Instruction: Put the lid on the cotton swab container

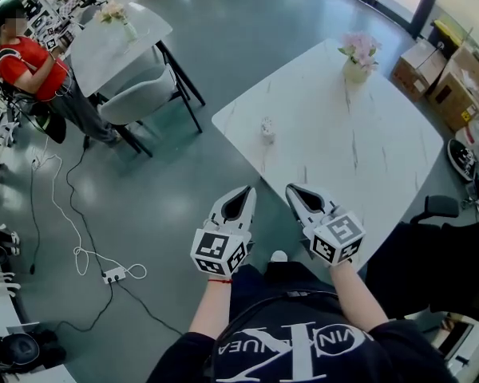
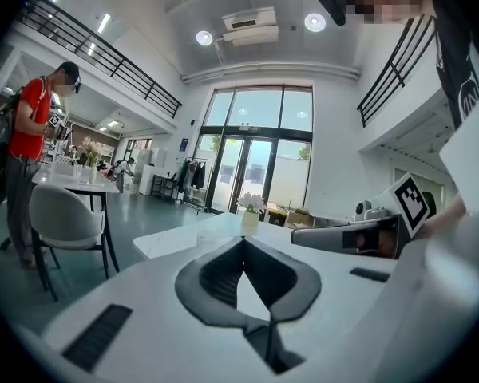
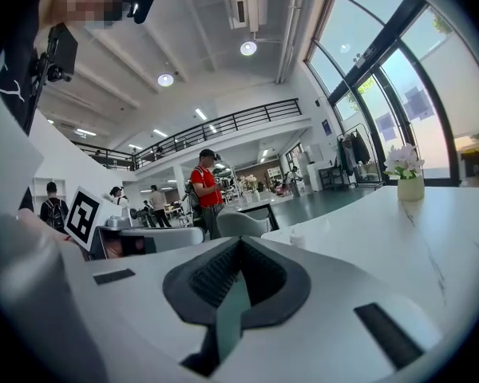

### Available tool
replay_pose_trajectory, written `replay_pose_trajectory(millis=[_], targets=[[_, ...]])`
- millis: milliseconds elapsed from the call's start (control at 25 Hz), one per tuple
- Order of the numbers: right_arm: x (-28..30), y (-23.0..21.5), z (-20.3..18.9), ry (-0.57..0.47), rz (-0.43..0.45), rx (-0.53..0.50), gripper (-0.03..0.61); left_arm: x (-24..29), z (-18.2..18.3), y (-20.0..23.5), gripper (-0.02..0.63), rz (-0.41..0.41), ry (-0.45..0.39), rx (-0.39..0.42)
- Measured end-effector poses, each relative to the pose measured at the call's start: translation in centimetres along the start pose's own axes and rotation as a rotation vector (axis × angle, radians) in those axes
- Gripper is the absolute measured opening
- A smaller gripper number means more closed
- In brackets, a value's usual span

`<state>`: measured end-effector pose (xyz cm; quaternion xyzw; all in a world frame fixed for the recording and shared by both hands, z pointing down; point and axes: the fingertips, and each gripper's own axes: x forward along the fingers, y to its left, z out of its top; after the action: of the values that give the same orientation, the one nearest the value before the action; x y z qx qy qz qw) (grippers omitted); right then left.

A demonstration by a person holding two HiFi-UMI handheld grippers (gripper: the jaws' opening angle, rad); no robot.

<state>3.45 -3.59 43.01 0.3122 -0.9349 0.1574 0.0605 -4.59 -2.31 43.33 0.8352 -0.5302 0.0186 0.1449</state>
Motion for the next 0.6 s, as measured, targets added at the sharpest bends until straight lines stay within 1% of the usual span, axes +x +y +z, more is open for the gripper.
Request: replay_pose_trajectory(millis=[120, 320, 480, 600], targets=[[0.7, -0.5, -0.3, 0.018, 0.002, 0.007, 0.003, 0.7, -0.7, 0.7, 0.005, 0.003, 0.019, -0.019], [2.5, -1.9, -0.4, 0.034, -0.003, 0.025, 0.003, 2.8, -0.6, 2.0, 0.005, -0.013, 0.036, -0.023], [4.2, -3.9, -0.5, 0.045, -0.034, 0.036, 0.003, 5.5, -0.5, 2.9, 0.005, -0.068, 0.066, -0.002], [5.9, -5.6, 0.6, 0.039, -0.06, 0.037, 0.003, 7.9, 0.7, 4.2, 0.005, -0.1, 0.067, 0.013]])
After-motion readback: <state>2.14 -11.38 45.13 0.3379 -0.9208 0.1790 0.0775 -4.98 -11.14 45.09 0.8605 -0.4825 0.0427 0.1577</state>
